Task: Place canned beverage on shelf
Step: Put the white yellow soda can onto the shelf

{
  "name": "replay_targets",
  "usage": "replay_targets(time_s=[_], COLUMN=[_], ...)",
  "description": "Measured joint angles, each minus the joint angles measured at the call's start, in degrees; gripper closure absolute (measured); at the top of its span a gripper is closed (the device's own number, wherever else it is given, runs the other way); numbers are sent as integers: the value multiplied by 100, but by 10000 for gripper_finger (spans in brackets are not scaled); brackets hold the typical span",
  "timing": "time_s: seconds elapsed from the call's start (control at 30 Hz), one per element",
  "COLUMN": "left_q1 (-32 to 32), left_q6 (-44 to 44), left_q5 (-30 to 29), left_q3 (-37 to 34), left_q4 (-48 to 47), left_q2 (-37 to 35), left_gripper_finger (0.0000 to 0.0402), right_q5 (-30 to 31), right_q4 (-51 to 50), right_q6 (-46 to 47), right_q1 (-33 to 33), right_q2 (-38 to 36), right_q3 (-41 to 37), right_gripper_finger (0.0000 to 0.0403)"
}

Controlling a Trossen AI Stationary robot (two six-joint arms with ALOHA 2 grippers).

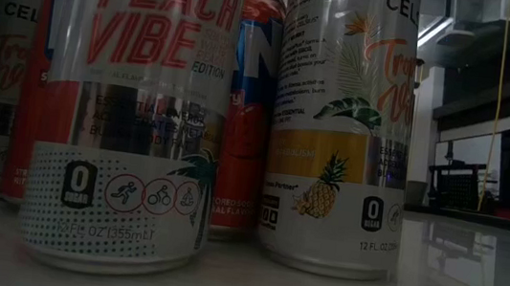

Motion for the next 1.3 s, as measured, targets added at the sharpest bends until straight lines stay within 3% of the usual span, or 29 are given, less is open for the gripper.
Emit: replay_targets(time_s=[1.3], left_q1=[0], left_q6=[2], left_q5=[-2], left_q3=[0], left_q4=[-12], left_q2=[2], left_gripper_finger=[53], right_q5=[-92], right_q4=[27], right_q6=[-50], right_q1=[0], right_q2=[278], right_q3=[26], right_gripper_finger=[145])
